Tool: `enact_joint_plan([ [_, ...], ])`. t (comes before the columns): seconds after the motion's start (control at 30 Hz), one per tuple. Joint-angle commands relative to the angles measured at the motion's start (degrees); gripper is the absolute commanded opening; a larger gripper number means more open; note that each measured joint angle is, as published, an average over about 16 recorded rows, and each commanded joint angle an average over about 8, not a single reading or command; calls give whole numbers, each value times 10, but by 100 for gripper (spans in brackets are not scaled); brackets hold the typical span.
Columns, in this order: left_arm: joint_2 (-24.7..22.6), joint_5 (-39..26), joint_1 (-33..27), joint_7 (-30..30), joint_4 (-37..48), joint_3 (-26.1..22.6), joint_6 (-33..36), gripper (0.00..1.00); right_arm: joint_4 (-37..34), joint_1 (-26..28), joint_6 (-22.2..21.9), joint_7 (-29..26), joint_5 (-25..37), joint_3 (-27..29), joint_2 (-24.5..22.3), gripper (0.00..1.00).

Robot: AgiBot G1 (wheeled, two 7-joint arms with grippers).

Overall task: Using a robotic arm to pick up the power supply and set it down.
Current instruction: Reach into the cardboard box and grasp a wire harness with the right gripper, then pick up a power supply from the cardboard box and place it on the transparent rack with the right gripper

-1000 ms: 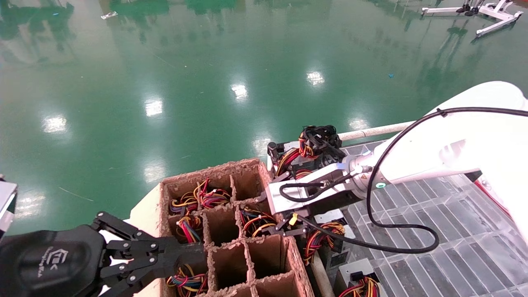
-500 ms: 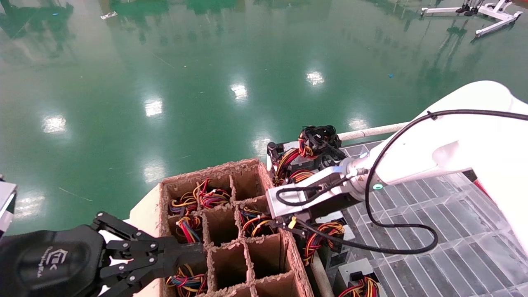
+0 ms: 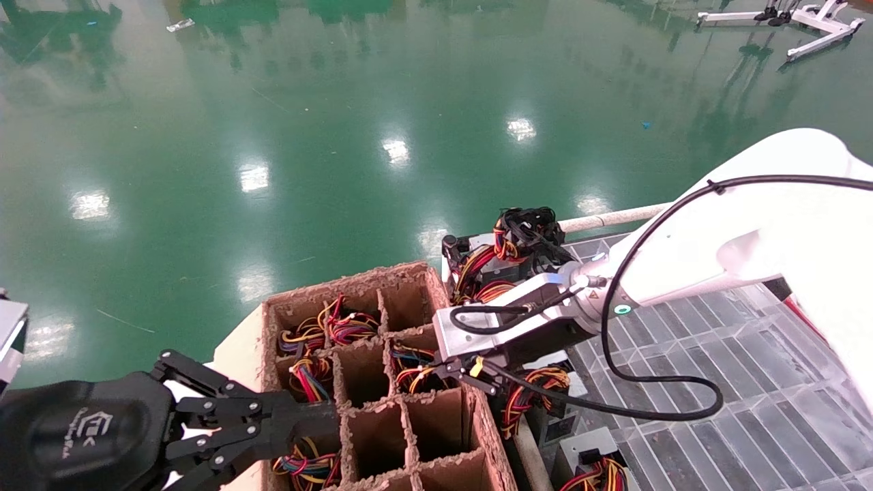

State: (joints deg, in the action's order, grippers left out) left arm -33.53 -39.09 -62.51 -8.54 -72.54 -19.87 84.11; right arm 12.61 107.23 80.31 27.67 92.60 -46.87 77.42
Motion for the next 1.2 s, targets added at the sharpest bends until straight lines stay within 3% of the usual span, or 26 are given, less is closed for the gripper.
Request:
enact_joint_plan([
  [0.03, 0, 0, 0, 0, 0, 0, 0, 97, -2, 2, 8, -6, -7, 0, 0, 0],
  [0.73, 0, 0, 0, 0, 0, 0, 0, 100, -51, 88, 69, -30, -59, 26, -35, 0],
  [1.2, 0, 0, 0, 0, 0, 0, 0, 100, -48, 110, 76, -49, -98, 52, -61, 0],
])
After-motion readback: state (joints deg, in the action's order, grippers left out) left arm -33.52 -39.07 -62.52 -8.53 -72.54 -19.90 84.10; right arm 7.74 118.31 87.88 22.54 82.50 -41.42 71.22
